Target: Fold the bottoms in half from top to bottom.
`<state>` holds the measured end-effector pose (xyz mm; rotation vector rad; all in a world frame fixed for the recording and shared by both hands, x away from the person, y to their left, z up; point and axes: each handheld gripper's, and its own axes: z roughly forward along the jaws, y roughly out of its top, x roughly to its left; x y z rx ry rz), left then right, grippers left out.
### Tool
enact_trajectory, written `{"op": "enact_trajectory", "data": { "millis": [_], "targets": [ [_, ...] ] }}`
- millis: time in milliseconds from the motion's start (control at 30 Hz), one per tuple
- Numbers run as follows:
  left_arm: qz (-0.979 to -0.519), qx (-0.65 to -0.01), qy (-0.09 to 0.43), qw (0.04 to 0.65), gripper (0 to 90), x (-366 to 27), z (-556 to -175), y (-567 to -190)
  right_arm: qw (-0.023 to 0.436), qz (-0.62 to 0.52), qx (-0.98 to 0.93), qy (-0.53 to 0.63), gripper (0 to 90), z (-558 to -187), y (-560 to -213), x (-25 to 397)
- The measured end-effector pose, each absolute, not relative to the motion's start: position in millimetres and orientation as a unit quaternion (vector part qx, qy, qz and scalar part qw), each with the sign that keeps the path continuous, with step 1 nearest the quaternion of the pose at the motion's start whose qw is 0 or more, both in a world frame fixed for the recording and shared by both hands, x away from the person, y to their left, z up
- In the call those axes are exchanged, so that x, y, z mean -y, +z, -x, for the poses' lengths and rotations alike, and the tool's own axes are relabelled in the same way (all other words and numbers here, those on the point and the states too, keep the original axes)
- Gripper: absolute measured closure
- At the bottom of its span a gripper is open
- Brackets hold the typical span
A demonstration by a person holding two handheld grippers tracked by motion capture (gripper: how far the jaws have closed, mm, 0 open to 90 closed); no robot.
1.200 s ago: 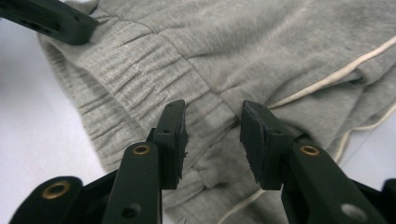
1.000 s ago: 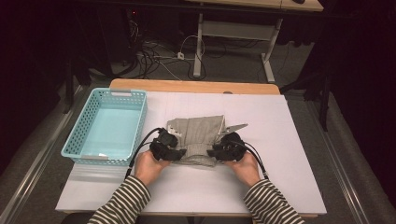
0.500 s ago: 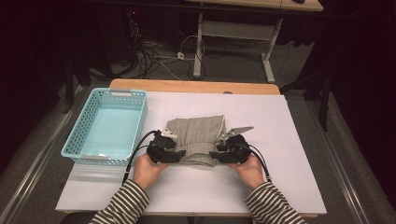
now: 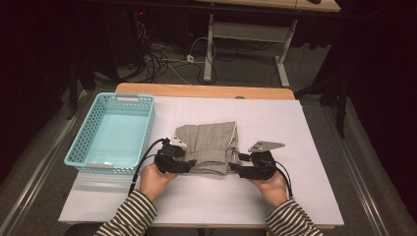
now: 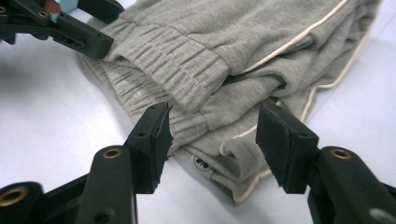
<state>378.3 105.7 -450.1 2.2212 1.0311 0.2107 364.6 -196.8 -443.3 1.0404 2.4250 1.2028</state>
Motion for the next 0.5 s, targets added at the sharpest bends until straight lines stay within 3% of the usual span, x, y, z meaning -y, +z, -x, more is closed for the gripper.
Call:
{"op": "enact_trajectory", "data": {
  "millis": [500],
  "targets": [
    [-0.854,-0.393,0.078,0.332,39.5,-106,-379,-450,0.156,-0.360,-0.812,0.433,41.7,-340,-445,222]
  ]
}}
